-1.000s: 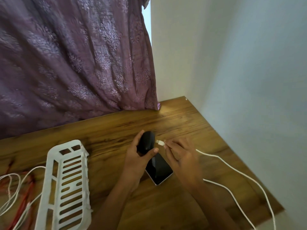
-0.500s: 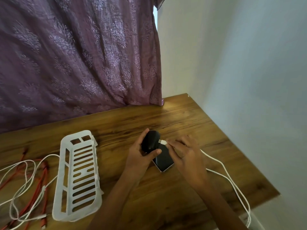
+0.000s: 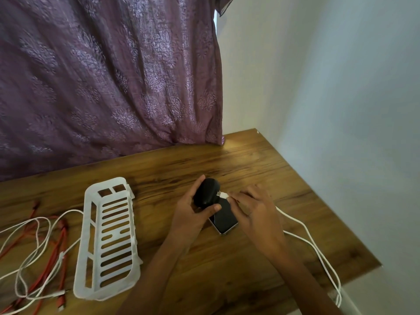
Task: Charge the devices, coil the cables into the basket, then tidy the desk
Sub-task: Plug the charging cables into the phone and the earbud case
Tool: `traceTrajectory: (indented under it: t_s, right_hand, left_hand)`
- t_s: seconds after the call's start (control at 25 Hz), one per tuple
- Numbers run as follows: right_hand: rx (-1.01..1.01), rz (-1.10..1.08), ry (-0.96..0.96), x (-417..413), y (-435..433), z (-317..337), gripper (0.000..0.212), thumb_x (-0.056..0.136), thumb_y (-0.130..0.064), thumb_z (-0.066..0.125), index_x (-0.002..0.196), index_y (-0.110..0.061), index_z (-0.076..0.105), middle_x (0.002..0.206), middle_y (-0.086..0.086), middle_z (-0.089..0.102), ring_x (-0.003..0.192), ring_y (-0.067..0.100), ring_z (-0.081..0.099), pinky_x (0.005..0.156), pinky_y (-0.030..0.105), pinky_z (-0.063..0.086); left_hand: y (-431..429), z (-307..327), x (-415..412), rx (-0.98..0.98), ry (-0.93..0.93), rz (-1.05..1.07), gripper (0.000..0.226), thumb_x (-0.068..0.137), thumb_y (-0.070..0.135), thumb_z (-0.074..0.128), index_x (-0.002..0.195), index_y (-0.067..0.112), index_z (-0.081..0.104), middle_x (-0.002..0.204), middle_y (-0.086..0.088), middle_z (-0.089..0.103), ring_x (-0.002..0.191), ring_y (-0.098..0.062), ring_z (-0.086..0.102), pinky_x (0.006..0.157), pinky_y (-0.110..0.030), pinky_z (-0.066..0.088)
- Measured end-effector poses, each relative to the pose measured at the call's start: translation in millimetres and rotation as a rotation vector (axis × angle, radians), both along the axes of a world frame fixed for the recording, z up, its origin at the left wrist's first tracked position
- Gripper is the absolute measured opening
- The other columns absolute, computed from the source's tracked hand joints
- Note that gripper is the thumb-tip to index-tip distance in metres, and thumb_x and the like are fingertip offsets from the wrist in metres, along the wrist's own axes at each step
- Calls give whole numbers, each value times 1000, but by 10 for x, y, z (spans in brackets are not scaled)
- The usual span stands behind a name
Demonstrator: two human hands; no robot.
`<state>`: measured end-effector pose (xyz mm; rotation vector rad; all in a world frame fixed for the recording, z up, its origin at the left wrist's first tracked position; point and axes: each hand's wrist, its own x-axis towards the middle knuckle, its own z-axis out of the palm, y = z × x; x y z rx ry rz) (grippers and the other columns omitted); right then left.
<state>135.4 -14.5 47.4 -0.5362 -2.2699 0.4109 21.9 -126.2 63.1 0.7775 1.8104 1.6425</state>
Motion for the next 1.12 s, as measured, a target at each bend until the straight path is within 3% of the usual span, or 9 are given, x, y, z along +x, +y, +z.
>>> traceTrajectory:
  t_s: [0.16, 0.28, 0.44, 0.56, 0.76, 1.04, 1.12]
  right_hand:
    - [0, 22, -7, -6, 9, 19, 32, 87, -32, 49, 99, -12, 71, 82, -2, 60, 80, 12, 50, 65, 22, 41]
    - [23, 21, -24, -5, 20, 31, 32, 87, -31, 49, 97, -12, 72, 81, -2, 59, 80, 10, 50, 65, 23, 43]
    - [41, 21, -45, -6, 40, 63, 27, 86, -28, 52, 93, -11, 72, 80, -3, 58, 80, 9, 48, 66, 22, 43]
    - [61, 35, -73, -14, 53, 68, 32, 87, -29, 46, 92, -11, 72, 81, -3, 59, 80, 7, 47, 66, 19, 40]
    - [56, 20, -85, -18, 88, 54, 33, 88, -30, 45, 89, -11, 72, 80, -3, 59, 79, 6, 47, 67, 17, 38]
    - [30, -1, -44, -44, 167, 48, 29, 88, -26, 46, 88, -9, 70, 80, -2, 58, 78, 8, 46, 71, 15, 34]
    - [28, 3, -48, -31, 198, 14, 29, 88, -26, 47, 89, -10, 70, 82, -3, 59, 80, 4, 43, 71, 13, 32]
  left_hand:
    - [11, -11, -10, -7, -19, -5, 75, 75, 2, 72, 133, 38, 41, 121, 19, 49, 111, -1, 51, 83, -12, 50]
    - [19, -29, -33, -20, 3, -4, 76, 74, 3, 73, 132, 40, 42, 130, 14, 49, 118, -6, 50, 95, -24, 48]
    - [39, 3, -25, -19, 53, -11, 77, 72, 1, 74, 132, 38, 42, 116, 23, 51, 108, 3, 53, 85, -12, 49]
    - [51, 2, -16, -40, 95, -15, 78, 71, 5, 76, 135, 36, 42, 110, 33, 47, 105, 9, 51, 86, -12, 48]
    - [109, 42, -4, -67, 141, -7, 77, 72, 7, 76, 132, 40, 42, 105, 36, 45, 97, 14, 49, 76, -2, 45]
    - [250, 28, -26, -92, 184, -27, 75, 73, 16, 77, 132, 44, 41, 107, 39, 44, 95, 27, 45, 79, -1, 43]
    - [288, 12, -25, -107, 181, -36, 75, 73, 16, 77, 131, 46, 40, 108, 37, 43, 98, 20, 48, 83, -5, 43]
